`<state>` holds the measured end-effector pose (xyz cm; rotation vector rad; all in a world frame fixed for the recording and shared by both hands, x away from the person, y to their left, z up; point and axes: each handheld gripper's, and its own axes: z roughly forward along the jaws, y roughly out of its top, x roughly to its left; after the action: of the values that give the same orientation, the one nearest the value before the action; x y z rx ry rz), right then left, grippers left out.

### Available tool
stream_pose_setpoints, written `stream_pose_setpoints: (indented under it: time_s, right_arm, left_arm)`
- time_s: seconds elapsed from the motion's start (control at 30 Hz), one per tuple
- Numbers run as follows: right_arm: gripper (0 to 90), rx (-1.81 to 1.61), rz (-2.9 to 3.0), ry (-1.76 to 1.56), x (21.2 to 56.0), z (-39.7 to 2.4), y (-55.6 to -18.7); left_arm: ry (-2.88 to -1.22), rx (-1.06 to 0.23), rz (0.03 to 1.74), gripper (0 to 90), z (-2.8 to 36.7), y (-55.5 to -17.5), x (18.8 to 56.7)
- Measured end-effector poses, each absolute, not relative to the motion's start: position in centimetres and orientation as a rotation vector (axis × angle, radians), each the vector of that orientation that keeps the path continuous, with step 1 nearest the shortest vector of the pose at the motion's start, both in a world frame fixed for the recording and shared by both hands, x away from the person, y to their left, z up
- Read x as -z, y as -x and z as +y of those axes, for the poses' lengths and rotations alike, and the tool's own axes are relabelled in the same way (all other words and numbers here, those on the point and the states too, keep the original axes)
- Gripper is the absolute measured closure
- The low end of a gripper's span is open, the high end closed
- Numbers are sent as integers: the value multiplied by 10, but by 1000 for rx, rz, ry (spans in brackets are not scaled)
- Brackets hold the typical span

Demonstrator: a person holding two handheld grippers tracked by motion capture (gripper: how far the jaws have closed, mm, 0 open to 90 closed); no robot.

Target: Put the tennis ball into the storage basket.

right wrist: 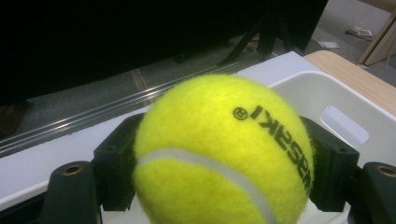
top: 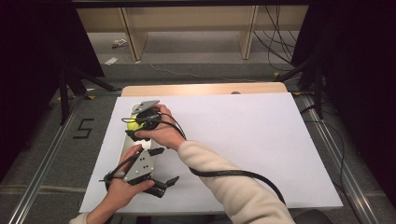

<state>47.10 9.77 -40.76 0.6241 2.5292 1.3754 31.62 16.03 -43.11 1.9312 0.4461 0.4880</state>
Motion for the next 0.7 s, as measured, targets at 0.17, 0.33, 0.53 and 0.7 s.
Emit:
stream_pose_setpoints:
  time_s: [0.17,0.33,0.53,0.7]
  right_arm:
    - [263,-1373,2536,-622,412,99,-472]
    - [262,-1359,2548,-620,417,100,-473]
    - [261,-1336,2561,-623,422,101,-474]
    - [259,-1335,2565,-615,425,102,-473]
  left_arm:
    - [-1932,-486,442,7,161,-316,431]
    - [-1934,-483,442,7,161,-316,431]
    - [-1939,-481,441,7,161,-316,431]
    - [-1943,-480,441,7,161,-316,432]
